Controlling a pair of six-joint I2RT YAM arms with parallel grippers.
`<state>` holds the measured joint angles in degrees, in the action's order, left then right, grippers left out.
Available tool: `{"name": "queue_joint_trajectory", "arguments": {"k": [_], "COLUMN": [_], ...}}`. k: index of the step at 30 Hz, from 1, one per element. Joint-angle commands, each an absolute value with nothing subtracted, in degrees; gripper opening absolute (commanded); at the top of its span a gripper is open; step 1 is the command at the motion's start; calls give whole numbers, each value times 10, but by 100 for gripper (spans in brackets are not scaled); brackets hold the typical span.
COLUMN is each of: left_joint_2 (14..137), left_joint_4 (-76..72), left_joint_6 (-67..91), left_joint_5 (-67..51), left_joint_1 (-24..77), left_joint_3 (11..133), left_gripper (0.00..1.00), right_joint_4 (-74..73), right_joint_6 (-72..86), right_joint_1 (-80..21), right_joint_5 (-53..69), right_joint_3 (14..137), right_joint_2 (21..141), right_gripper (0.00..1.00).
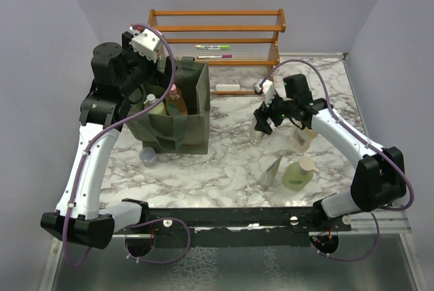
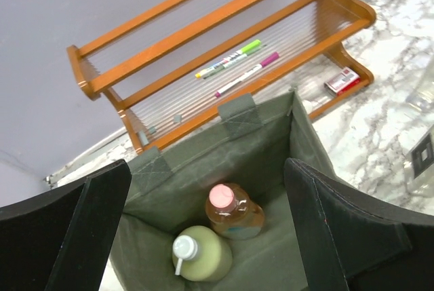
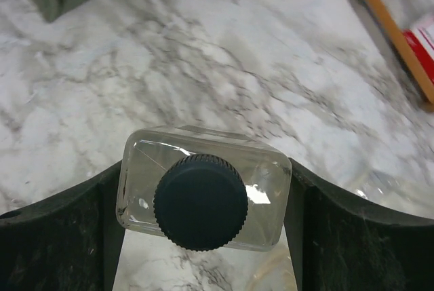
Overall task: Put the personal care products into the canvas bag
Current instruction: Move the care product at the center of the board.
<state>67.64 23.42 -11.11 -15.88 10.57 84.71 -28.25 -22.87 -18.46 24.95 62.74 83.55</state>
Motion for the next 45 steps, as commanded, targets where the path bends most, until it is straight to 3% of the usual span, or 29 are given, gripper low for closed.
{"name": "queue_joint_trajectory", "arguments": {"k": [1, 9, 13, 19, 21, 23, 33, 39, 45], "left_joint_2": [675, 663, 666, 666, 667, 670, 694, 727, 777], "left_joint_4": [262, 268, 277, 284, 288, 295, 348, 385, 419], "left_joint_6": [-128, -138, -140, -144, -146, -149, -205, -240, -273], "left_joint_5": [-224, -256, -277, -327, -346, -368, -437, -438, -425], "left_joint_1": [103, 103, 103, 104, 104, 105, 132, 177, 234], "left_joint_3": [863, 850, 847, 842, 841, 841, 868, 904, 945], "left_gripper": [99, 99, 99, 99, 99, 99, 99, 96, 96], "right_joint_4": [-349, -407, -412, -411, -413, -405, -393, -387, -337], "right_joint_6": [-311, -381, -392, -386, -380, -369, -312, -263, -178], "right_joint_1": [-254, -328, -330, -329, -330, -330, -305, -202, -81], "right_joint_5": [346, 372, 382, 383, 385, 385, 375, 461, 451], "right_joint_3": [647, 641, 635, 632, 634, 635, 658, 680, 676], "right_joint_2": [830, 839, 831, 811, 804, 792, 713, 662, 605], "right_gripper": [48, 49, 56, 78, 94, 99, 99, 99, 99]}}
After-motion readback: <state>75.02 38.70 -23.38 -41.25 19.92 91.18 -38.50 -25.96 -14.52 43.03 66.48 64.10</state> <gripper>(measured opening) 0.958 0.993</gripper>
